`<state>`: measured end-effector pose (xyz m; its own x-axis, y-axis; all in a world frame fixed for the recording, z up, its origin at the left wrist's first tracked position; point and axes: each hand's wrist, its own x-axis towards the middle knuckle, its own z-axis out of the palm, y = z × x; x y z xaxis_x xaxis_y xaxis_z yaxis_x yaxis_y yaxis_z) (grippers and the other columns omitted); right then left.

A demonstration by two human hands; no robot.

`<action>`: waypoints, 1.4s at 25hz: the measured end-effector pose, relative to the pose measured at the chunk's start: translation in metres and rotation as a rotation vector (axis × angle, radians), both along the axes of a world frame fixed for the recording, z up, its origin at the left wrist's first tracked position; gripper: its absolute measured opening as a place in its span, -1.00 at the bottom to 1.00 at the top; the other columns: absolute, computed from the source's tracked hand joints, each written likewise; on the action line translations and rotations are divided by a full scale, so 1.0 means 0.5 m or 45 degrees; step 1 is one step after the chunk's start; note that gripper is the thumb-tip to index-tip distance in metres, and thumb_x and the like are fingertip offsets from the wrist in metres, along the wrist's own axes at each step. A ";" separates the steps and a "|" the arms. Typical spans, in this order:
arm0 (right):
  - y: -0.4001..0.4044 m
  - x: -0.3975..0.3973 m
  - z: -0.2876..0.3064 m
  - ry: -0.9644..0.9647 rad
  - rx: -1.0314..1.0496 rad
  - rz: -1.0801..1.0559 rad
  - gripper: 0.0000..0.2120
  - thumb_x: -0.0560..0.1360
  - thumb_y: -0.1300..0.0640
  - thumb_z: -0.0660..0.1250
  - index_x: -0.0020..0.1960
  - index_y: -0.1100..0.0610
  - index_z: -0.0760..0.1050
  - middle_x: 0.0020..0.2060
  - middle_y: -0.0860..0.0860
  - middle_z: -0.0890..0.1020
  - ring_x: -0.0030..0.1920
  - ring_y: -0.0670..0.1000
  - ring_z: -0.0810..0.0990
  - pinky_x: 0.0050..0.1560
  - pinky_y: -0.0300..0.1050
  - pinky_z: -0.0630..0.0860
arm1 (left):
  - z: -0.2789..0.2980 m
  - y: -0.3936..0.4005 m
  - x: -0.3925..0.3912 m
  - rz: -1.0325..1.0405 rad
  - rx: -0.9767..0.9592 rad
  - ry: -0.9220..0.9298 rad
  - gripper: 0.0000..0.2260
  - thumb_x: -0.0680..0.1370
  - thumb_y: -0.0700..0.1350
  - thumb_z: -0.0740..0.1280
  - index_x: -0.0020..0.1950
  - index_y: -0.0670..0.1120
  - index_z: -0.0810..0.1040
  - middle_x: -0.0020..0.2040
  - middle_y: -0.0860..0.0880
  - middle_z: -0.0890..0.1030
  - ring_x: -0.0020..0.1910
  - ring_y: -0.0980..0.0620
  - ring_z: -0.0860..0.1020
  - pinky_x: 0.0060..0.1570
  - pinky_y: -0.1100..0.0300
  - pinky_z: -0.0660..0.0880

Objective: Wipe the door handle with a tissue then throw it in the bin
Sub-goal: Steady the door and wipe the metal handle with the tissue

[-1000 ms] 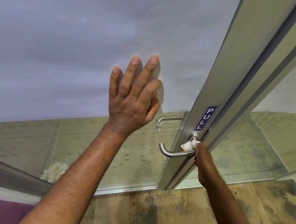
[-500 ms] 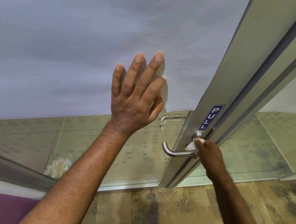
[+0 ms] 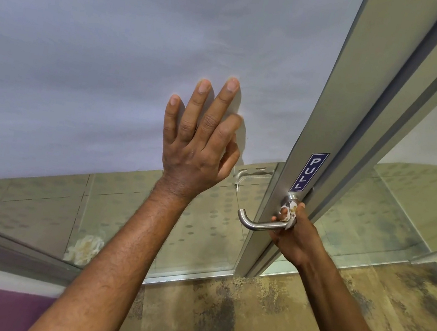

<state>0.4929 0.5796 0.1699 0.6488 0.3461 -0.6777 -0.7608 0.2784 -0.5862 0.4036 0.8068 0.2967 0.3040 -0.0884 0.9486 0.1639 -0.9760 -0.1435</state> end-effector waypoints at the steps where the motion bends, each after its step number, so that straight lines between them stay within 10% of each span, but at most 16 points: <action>1: 0.003 -0.001 0.005 -0.071 -0.110 0.000 -0.71 0.69 -0.10 0.15 -0.03 0.03 0.55 -0.30 -0.04 0.60 -0.27 -0.05 0.53 -0.20 -0.12 0.38 | 0.000 0.000 0.000 0.000 0.003 0.001 -0.77 0.56 -0.14 0.38 0.20 0.00 0.51 0.64 -0.01 0.29 0.75 -0.03 -0.01 0.73 -0.09 -0.10; 9: -0.008 -0.045 0.012 -1.239 -1.469 0.499 -0.69 0.72 -0.02 0.06 0.17 0.13 0.50 -0.05 0.03 0.60 -0.07 0.08 0.54 0.32 0.17 0.26 | -0.002 0.003 0.002 0.000 0.021 -0.021 -0.76 0.56 -0.13 0.37 0.22 -0.01 0.50 0.63 -0.02 0.31 0.75 -0.03 0.01 0.74 -0.09 -0.09; 13: -0.013 0.001 0.023 -1.276 -1.647 0.603 -0.65 0.71 -0.06 0.11 0.14 0.15 0.56 -0.05 0.10 0.70 -0.07 0.16 0.61 0.36 0.21 0.27 | -0.001 0.002 0.002 0.000 0.025 -0.021 -0.75 0.55 -0.14 0.38 0.22 -0.01 0.50 0.63 -0.02 0.31 0.75 -0.03 0.02 0.73 -0.09 -0.09; 18: -0.005 0.000 0.005 -0.651 -0.775 0.252 -0.55 0.67 -0.21 0.15 0.13 0.13 0.60 0.04 0.12 0.65 0.05 0.13 0.57 0.07 0.08 0.45 | 0.000 0.002 0.004 0.004 0.027 -0.023 -0.74 0.54 -0.14 0.39 0.21 -0.01 0.50 0.63 -0.01 0.31 0.75 -0.03 0.03 0.73 -0.09 -0.07; 23: -0.004 -0.006 -0.002 -0.056 -0.019 0.074 -0.69 0.65 -0.14 0.22 -0.15 -0.03 0.58 -0.25 -0.06 0.53 -0.29 -0.07 0.43 -0.16 -0.08 0.33 | 0.000 0.001 0.001 -0.019 0.038 -0.018 -0.75 0.54 -0.14 0.39 0.21 -0.01 0.51 0.73 0.05 0.17 0.74 -0.04 0.05 0.73 -0.10 -0.06; 35: 0.000 -0.036 -0.003 -0.178 -0.171 -0.039 -0.68 0.67 -0.13 0.22 0.13 0.07 0.60 -0.09 0.00 0.65 -0.09 -0.02 0.57 -0.03 -0.08 0.43 | 0.000 0.003 0.001 -0.041 0.050 -0.030 -0.73 0.54 -0.15 0.39 0.23 -0.01 0.52 0.73 0.05 0.15 0.74 -0.05 0.07 0.73 -0.10 -0.05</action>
<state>0.4749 0.5794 0.1685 0.7487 0.2374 -0.6190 -0.6617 0.2119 -0.7192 0.4042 0.8081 0.2966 0.2782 -0.1354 0.9510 0.1363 -0.9744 -0.1786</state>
